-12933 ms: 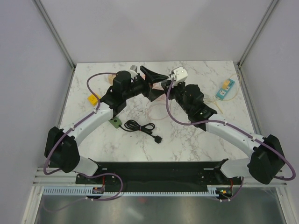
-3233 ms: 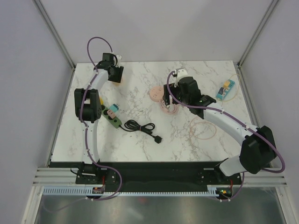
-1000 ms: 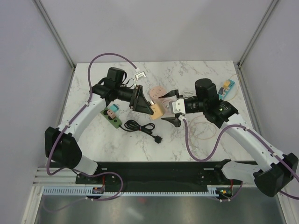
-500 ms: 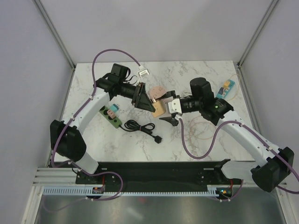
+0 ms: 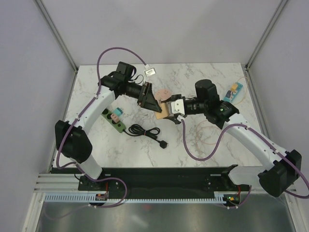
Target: Insert the plug
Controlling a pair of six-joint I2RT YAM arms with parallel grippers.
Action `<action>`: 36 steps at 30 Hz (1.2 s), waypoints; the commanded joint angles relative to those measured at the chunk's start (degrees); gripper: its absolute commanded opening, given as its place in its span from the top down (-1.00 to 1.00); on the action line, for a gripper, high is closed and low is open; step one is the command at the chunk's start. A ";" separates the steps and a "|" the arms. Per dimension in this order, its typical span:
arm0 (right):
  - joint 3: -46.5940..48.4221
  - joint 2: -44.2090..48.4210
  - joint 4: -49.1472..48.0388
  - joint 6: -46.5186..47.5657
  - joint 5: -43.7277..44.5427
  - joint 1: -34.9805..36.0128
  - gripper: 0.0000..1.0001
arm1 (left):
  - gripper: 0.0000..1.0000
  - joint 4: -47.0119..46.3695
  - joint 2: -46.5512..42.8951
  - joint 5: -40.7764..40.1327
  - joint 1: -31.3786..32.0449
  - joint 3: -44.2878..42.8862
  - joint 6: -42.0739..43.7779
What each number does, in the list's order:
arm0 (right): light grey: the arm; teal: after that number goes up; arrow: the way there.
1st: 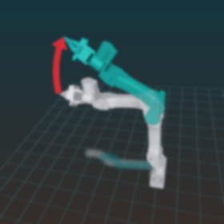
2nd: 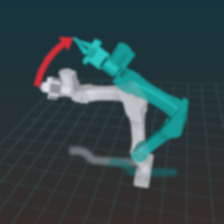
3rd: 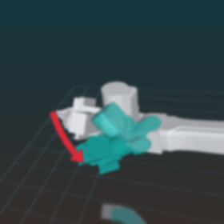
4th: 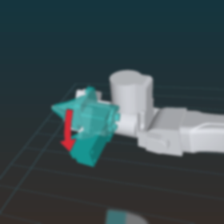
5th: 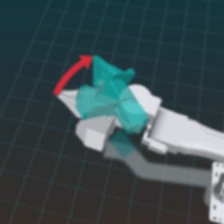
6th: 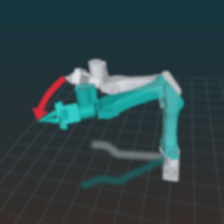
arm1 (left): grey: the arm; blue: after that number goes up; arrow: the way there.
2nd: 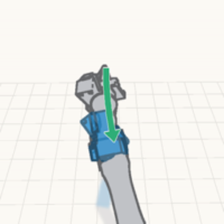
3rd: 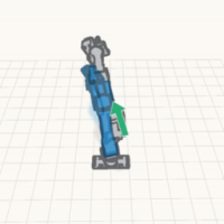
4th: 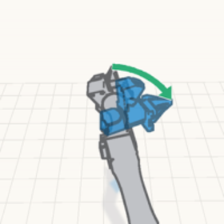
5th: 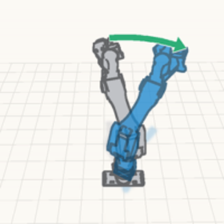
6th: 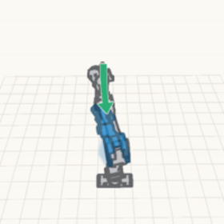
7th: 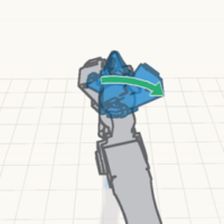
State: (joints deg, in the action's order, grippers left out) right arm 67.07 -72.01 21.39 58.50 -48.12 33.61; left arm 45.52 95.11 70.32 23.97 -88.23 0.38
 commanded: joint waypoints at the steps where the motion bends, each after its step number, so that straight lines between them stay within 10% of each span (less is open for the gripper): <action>1: -1.14 0.37 -6.78 -5.22 0.21 0.85 1.00 | -0.58 -2.45 -0.71 -2.46 0.38 -5.02 -3.70; 15: -13.27 4.59 -43.51 -31.24 13.65 0.85 1.00 | -0.92 -29.86 -10.73 -15.39 -6.65 1.82 -38.58; 20: -22.41 5.04 -71.02 -45.21 29.78 0.94 1.00 | -0.85 -40.39 -15.47 -19.16 -8.94 8.94 -52.11; 36: -24.97 2.58 -79.66 -53.84 47.06 3.48 1.00 | -1.00 -62.55 -18.56 -35.33 1.69 24.32 -63.05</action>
State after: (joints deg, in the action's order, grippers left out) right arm 41.80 -68.93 -53.01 6.83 -4.05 36.29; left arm -6.48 76.62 39.81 24.58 -65.80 -57.74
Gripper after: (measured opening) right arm 0.666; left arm 0.990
